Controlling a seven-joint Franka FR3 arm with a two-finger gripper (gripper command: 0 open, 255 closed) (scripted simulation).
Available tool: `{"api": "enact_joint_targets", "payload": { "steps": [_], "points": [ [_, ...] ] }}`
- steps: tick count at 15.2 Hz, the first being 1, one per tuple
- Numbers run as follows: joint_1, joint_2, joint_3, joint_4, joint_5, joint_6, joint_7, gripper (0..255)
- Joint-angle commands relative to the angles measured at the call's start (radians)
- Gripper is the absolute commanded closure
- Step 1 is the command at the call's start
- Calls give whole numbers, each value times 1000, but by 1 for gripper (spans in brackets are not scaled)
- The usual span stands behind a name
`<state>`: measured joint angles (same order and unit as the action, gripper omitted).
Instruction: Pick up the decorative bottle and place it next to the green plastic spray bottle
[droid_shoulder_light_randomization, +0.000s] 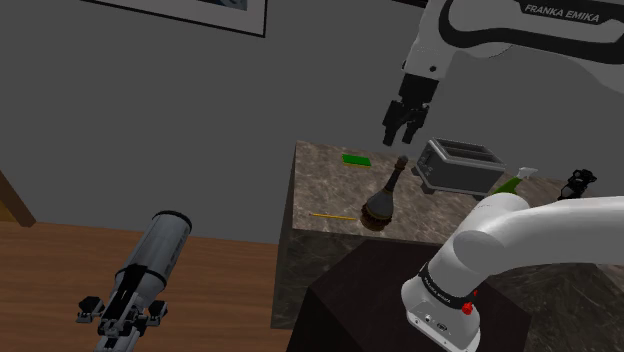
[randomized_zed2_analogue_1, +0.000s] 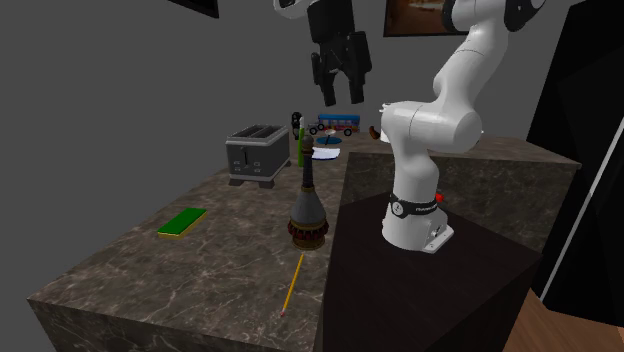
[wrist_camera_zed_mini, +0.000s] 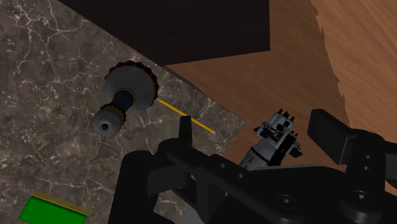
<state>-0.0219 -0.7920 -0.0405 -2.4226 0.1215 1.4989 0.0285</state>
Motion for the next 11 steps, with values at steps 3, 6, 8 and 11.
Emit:
{"api": "enact_joint_targets", "payload": {
  "steps": [3, 6, 8, 11],
  "points": [
    [-14, -39, -25, -60, -48, 54, -52, 0],
    [-39, -87, -68, -142, -122, 141, -130, 0],
    [-58, -111, -102, -192, -172, 205, -182, 0],
    [-90, -133, -159, -256, -246, 309, -260, 0]
  ]
}}
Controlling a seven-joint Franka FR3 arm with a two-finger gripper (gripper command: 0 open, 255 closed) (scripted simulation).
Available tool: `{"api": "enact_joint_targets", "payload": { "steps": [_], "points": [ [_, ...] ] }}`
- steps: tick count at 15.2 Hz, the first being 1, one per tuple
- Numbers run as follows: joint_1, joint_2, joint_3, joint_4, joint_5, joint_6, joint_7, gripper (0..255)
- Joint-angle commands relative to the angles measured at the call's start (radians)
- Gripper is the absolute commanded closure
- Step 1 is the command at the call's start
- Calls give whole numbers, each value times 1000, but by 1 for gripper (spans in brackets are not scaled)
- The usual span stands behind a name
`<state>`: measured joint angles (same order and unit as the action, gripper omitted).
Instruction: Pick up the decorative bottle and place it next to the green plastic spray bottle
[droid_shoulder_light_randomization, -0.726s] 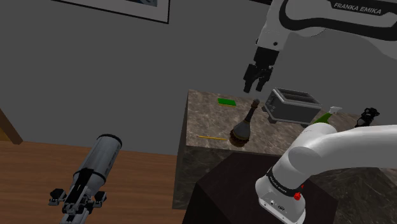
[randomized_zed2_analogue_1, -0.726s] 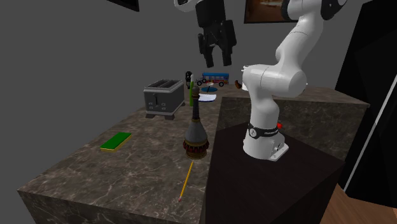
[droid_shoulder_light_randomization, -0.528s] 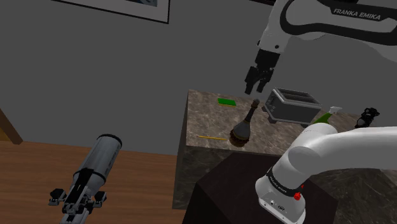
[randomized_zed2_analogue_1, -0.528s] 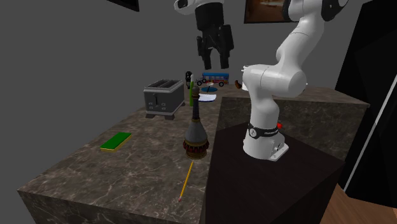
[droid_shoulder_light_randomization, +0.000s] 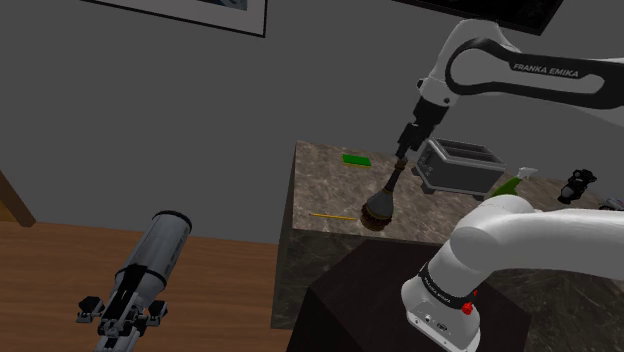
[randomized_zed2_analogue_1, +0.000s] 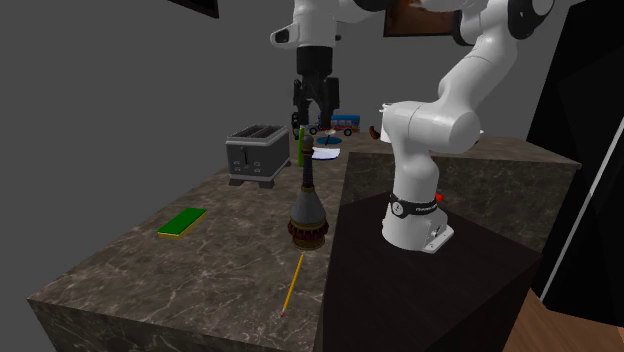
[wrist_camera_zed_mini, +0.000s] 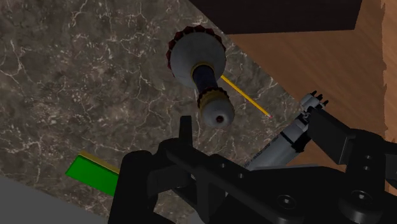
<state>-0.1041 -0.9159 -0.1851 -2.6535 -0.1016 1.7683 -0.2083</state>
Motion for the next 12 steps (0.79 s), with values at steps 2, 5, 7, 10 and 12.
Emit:
{"api": "enact_joint_targets", "payload": {
  "steps": [2, 5, 7, 10, 12],
  "points": [
    [-18, -10, -34, -54, -46, 85, -45, 0],
    [-21, -4, -40, -91, -52, 128, -44, 0],
    [-22, 2, -44, -115, -56, 158, -44, 0],
    [-23, 8, -48, -133, -59, 182, -43, 0],
    [-23, 8, -48, -133, -59, 182, -43, 0]
  ]
}}
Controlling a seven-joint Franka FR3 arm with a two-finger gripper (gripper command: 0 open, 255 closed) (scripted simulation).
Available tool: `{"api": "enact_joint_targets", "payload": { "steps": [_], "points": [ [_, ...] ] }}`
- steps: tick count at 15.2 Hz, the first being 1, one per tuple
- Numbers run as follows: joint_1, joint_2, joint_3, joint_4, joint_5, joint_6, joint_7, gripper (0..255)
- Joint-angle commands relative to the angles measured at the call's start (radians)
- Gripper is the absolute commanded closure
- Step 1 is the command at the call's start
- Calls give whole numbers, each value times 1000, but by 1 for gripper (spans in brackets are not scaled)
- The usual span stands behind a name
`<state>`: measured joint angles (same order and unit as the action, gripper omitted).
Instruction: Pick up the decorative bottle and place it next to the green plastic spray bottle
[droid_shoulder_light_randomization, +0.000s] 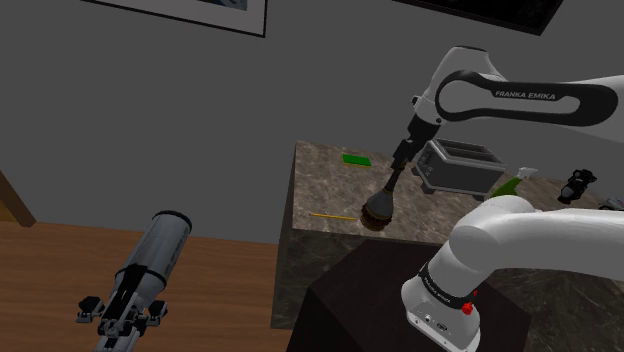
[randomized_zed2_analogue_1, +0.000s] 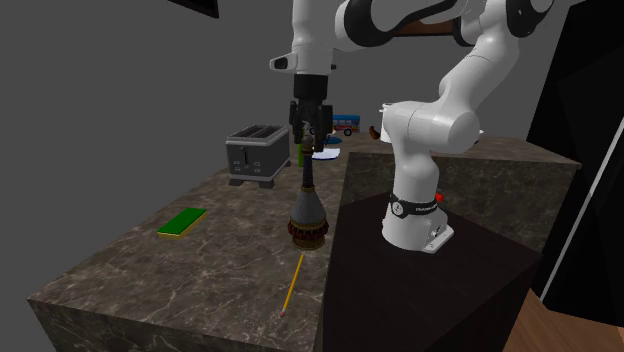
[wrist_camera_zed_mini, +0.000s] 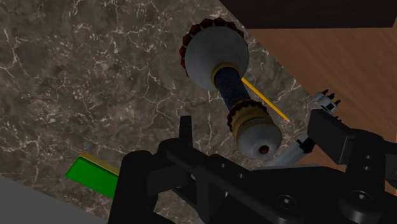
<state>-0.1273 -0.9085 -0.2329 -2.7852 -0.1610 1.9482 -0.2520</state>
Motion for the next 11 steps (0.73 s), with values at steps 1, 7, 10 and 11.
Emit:
{"api": "enact_joint_targets", "payload": {
  "steps": [1, 7, 10, 11],
  "points": [
    [0, 0, 0, -1, 0, 2, 0, 0],
    [0, 0, 0, -1, 0, 2, 0, 255],
    [0, 0, 0, -1, 0, 2, 0, 255],
    [0, 1, 0, -1, 0, 2, 0, 255]
  ]
}}
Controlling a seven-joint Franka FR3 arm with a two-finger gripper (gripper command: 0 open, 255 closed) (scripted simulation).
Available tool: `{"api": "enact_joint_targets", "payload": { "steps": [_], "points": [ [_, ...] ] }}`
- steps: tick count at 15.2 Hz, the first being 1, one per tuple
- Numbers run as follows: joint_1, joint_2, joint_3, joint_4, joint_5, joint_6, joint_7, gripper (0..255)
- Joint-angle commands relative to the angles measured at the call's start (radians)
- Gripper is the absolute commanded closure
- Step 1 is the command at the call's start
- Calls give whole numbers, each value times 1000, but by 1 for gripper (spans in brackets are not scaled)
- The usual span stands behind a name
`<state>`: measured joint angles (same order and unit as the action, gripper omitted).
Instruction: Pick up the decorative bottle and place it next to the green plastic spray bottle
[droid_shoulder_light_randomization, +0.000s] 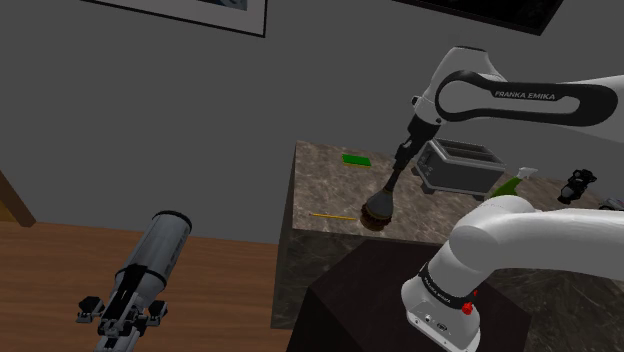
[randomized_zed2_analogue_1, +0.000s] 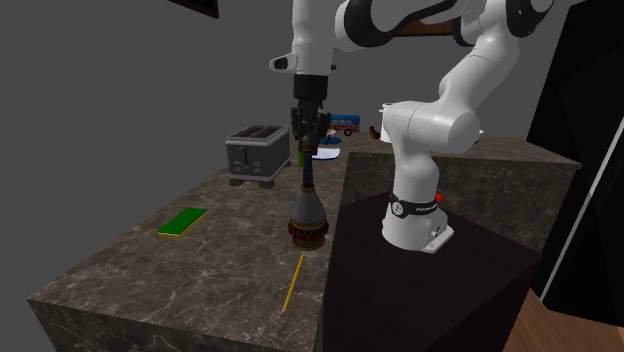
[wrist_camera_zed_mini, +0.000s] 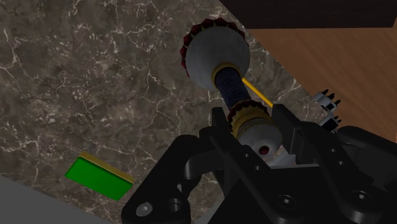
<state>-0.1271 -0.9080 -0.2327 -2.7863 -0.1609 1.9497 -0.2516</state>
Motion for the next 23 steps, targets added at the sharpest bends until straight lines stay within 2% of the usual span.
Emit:
{"api": "enact_joint_targets", "payload": {
  "steps": [1, 4, 23],
  "points": [
    [0, 0, 0, 0, 0, 0, 0, 255],
    [0, 0, 0, 0, 0, 0, 0, 255],
    [20, 4, 38, 256, 38, -251, 1, 255]
  ]
}}
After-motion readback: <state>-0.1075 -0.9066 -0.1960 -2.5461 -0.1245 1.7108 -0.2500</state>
